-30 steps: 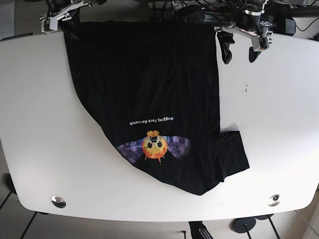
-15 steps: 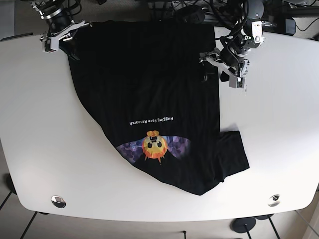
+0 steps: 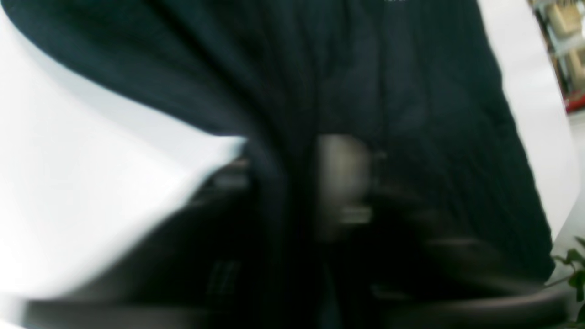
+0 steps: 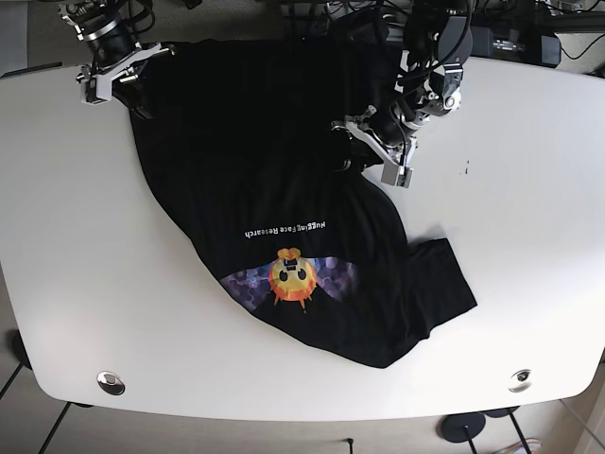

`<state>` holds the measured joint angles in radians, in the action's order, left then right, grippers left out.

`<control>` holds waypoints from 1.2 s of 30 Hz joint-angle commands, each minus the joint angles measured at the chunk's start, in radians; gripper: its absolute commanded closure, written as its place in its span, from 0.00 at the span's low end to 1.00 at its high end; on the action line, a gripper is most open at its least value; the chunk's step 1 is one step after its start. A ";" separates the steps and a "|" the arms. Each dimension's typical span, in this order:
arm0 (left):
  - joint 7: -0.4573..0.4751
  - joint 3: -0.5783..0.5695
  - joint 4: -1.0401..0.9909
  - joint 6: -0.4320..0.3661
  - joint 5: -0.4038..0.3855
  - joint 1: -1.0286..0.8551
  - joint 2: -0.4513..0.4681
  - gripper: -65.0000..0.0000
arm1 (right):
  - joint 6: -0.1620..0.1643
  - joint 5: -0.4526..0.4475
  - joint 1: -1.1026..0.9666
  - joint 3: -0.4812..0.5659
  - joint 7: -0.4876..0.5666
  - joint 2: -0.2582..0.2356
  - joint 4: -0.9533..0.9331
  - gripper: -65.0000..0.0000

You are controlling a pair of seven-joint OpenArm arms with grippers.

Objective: Fold the T-shirt properly

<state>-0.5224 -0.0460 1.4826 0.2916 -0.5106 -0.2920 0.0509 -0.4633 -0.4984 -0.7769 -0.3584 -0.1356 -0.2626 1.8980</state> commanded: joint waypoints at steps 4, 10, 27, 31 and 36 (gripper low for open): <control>-0.158 0.025 0.059 -0.033 0.048 0.009 0.091 1.00 | -0.002 -0.012 0.029 -0.006 0.026 -0.011 0.021 0.96; -0.295 0.262 0.286 -0.027 0.048 0.021 0.211 1.00 | -0.001 -0.012 0.145 0.000 -0.071 -0.011 0.019 0.96; -0.620 0.087 0.493 0.215 0.057 0.816 0.378 1.00 | -0.004 -0.006 0.320 -0.008 -0.292 0.058 0.019 0.96; -0.620 -0.078 0.493 0.278 0.140 1.051 0.373 1.00 | -0.002 -0.006 0.317 -0.008 -0.292 0.058 0.019 0.96; -0.672 -0.145 0.496 0.286 0.145 1.287 0.347 1.00 | -0.001 -0.010 0.316 -0.008 -0.292 0.059 0.019 0.96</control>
<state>-1.2114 -0.2001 1.9720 0.5777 -0.3767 0.9657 0.3916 -0.4599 -0.4950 -0.4622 -0.3607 -0.4500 -0.1955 1.8973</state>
